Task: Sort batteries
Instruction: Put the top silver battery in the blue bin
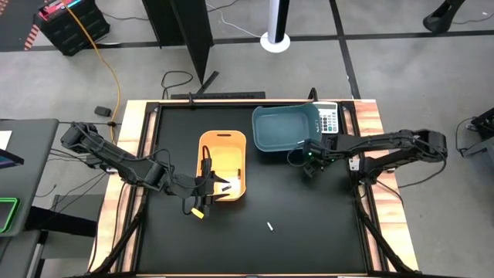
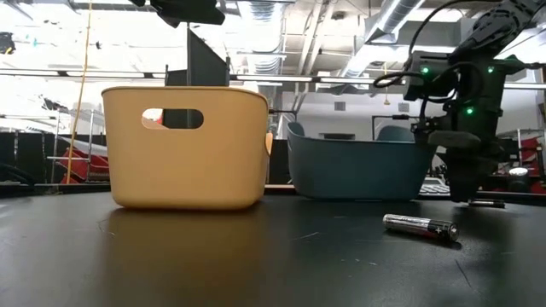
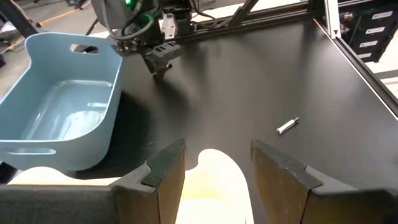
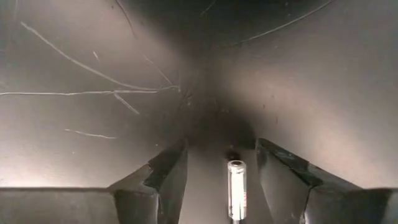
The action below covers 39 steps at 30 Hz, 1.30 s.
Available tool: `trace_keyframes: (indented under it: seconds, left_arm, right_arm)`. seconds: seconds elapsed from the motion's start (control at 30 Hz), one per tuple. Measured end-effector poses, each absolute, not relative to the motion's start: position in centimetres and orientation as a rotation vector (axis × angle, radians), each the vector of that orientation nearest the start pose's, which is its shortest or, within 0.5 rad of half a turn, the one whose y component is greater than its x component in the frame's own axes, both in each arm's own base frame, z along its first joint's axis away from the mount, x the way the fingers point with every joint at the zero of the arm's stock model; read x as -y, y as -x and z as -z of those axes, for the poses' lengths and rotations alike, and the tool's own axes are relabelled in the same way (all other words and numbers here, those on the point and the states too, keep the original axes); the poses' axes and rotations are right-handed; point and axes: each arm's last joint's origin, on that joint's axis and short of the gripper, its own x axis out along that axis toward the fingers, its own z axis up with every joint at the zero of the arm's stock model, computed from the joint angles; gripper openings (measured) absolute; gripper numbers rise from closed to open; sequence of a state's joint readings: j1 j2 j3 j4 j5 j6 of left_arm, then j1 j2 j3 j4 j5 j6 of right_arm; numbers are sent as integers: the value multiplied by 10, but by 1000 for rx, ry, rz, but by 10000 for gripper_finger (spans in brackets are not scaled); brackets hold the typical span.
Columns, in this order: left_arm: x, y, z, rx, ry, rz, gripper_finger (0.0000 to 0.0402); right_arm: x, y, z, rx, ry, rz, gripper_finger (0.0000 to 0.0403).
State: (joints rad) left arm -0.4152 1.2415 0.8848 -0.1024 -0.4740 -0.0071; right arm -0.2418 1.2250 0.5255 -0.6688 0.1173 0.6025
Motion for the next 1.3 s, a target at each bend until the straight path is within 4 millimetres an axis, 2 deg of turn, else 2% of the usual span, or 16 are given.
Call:
trace_keyframes:
  seconds: [0.4, 0.63, 0.8, 1.03, 1.3]
  left_arm:
    - [96, -251, -282, -415, -191, -59, 173]
    - [96, -251, -282, -420, -193, -59, 173]
    - [96, -251, -282, -420, -193, -59, 173]
    - [96, -251, -282, -419, -195, -58, 173]
    - [96, -251, -282, -418, -194, -59, 173]
  right_arm:
    - [36, -173, -149, -1201, -548, 715, 205]
    - [32, -178, -172, -1120, -514, 709, 205]
    - [29, -173, -181, -1150, -529, 747, 205]
    - [22, -152, -177, -1298, -544, 930, 205]
    - [30, -149, -161, -1330, -509, 1021, 205]
